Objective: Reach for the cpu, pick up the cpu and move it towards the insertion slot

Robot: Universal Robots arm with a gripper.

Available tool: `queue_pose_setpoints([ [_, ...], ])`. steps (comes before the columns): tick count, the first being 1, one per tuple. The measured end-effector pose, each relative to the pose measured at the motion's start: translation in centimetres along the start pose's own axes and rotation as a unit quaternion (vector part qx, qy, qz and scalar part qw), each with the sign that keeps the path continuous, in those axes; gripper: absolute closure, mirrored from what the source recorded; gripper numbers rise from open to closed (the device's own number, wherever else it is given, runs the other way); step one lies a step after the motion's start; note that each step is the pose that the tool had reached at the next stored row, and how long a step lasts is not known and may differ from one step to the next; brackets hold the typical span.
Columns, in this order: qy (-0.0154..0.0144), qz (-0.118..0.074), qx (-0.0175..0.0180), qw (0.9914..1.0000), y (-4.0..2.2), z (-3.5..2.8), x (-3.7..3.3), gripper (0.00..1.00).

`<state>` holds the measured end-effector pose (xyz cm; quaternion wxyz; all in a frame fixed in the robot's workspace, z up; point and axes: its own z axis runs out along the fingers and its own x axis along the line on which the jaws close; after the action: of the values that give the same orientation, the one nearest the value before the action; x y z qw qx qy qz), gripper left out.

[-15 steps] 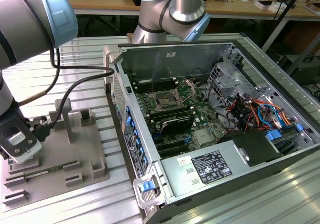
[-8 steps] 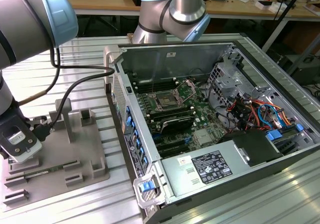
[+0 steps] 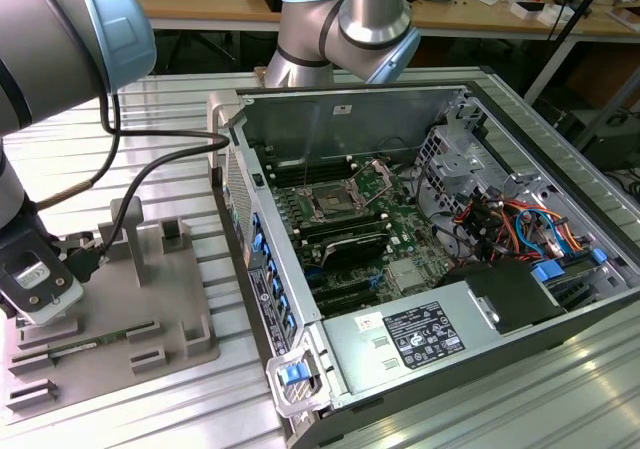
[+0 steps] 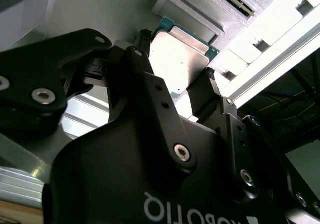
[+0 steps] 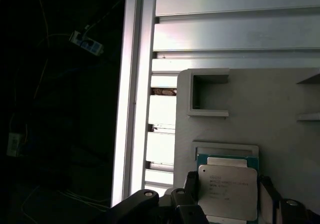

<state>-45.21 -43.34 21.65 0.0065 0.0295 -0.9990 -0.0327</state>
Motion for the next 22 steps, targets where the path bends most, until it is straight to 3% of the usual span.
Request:
queue_pose_setpoints([
  [22,-0.0001,0.0,0.0,1.0,0.03,-0.44,-0.01,0.45],
])
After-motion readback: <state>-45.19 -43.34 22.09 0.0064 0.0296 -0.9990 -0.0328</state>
